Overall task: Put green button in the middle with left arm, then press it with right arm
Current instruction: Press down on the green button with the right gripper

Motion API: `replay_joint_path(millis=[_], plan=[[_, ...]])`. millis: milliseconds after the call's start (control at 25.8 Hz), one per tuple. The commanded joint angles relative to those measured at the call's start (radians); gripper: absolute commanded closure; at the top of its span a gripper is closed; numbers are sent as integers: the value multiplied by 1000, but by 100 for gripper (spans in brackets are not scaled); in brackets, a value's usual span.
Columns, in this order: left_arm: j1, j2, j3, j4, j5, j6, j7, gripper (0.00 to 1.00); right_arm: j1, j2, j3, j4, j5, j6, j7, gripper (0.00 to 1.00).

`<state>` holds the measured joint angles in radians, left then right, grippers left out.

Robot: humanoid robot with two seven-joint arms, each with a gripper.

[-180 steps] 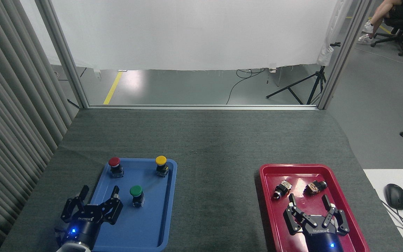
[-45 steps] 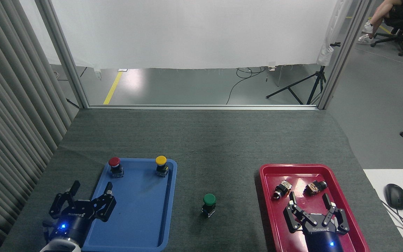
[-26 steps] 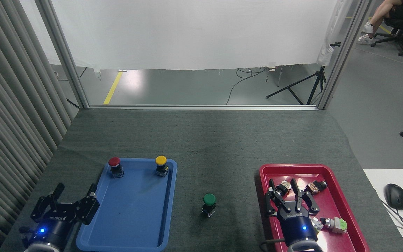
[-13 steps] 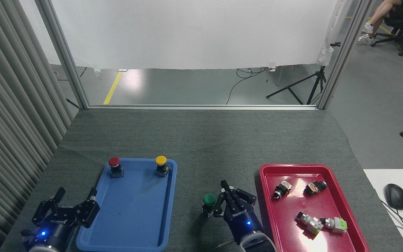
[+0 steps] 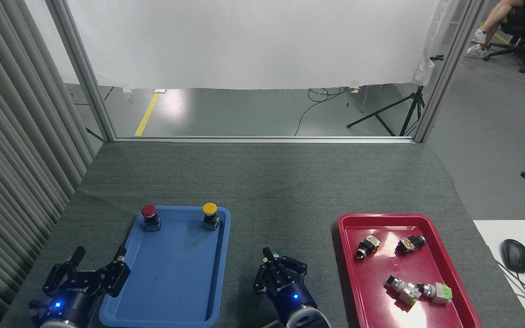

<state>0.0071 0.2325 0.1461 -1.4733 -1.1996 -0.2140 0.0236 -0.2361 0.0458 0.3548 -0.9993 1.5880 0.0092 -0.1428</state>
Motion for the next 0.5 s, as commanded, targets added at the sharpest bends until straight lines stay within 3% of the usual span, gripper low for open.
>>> replay_joint_path(millis=[0, 349, 465], plan=[[-4, -1, 1, 2, 5, 1, -1, 0, 0, 0, 6, 19, 1, 6, -6, 93], [-4, 2, 12, 13, 5, 2, 1, 0, -2, -3, 0, -22, -2, 43, -15, 92], [-4, 2, 15, 25, 6, 2, 1, 0, 0, -7, -2, -84, -14, 74, -18, 80]])
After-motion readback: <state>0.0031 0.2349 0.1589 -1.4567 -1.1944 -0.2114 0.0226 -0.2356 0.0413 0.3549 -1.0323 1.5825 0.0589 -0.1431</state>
